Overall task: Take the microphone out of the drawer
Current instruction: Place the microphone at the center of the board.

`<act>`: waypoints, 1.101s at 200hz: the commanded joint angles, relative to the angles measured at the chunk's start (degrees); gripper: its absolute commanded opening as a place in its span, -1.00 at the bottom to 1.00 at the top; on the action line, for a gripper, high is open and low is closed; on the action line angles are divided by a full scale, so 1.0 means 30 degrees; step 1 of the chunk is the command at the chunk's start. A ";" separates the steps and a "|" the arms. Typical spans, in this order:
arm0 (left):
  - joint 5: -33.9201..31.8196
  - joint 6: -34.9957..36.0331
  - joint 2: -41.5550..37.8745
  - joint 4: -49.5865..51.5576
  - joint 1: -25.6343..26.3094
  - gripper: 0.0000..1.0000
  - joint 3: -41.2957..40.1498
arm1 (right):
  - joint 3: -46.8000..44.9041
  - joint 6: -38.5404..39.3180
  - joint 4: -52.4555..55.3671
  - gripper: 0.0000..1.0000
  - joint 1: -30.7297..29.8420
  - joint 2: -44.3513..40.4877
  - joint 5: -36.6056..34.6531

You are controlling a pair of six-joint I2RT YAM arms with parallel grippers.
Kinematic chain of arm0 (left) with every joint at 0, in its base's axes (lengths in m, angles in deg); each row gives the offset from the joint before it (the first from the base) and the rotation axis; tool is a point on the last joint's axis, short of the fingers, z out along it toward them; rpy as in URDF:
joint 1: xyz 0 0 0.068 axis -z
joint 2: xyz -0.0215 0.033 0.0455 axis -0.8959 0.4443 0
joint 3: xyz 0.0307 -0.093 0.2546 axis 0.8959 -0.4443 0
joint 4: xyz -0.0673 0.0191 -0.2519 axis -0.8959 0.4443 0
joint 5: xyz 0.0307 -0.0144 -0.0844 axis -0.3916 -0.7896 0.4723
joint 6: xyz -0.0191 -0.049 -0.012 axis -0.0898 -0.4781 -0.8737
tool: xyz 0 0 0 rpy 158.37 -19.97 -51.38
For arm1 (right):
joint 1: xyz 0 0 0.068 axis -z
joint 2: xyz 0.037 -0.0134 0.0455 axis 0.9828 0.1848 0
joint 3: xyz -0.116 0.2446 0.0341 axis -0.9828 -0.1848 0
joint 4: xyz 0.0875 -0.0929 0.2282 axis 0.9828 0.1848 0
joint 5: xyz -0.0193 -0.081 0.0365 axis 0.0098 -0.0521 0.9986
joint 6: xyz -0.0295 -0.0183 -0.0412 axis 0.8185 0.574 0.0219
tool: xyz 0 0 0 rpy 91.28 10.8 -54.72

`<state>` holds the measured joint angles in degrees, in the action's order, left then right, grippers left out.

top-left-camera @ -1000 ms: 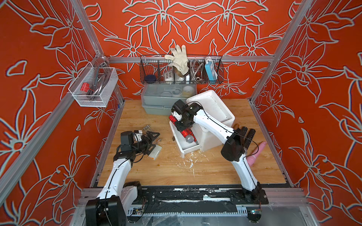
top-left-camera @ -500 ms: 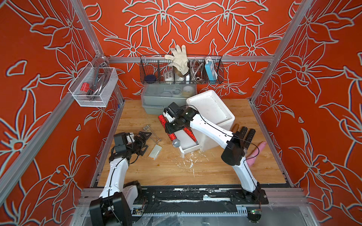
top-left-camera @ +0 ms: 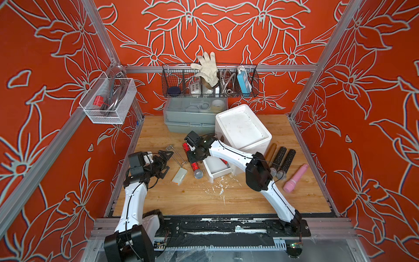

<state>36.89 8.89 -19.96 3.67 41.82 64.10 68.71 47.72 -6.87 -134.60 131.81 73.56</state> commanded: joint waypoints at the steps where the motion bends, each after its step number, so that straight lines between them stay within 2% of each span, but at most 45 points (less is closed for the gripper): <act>1: 0.0543 0.0055 -0.0290 0.0331 -0.0142 1.00 0.0223 | 0.1068 -0.0335 0.0185 -1.00 -0.0013 0.0755 -0.0608; 23: 0.0907 -0.0945 -0.0565 -0.0584 -0.0119 1.00 -0.0337 | 0.1009 -0.0376 0.0283 -1.00 -0.0013 0.1130 -0.0796; 42: 0.0981 -0.0726 -0.0552 -0.0379 -0.0122 1.00 -0.0372 | 0.0998 -0.0551 0.0271 -0.93 -0.0013 0.1382 -0.0758; 99: 0.1283 -0.0042 -0.0798 0.0206 -0.0122 1.00 -0.0158 | 0.1722 -0.0384 0.0286 -0.13 -0.0013 0.0989 -0.0539; 142: 0.1867 0.0400 -0.0815 0.0148 -0.0121 1.00 -0.0057 | 0.2511 0.0320 0.0448 0.08 0.0011 -0.0937 -0.0943; 160: 0.2078 0.0544 -0.0852 0.0170 -0.0137 1.00 -0.0066 | 0.2540 0.0651 0.0312 0.24 0.0016 -0.1764 -0.0993; 220: 0.2816 0.0669 -0.0876 -0.0038 -0.0106 1.00 -0.0197 | 0.3164 0.2690 0.2331 0.25 0.0417 -0.2946 -0.2658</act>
<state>42.79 9.48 -21.84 3.48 41.82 63.25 77.45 51.59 -5.21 -134.31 124.92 69.96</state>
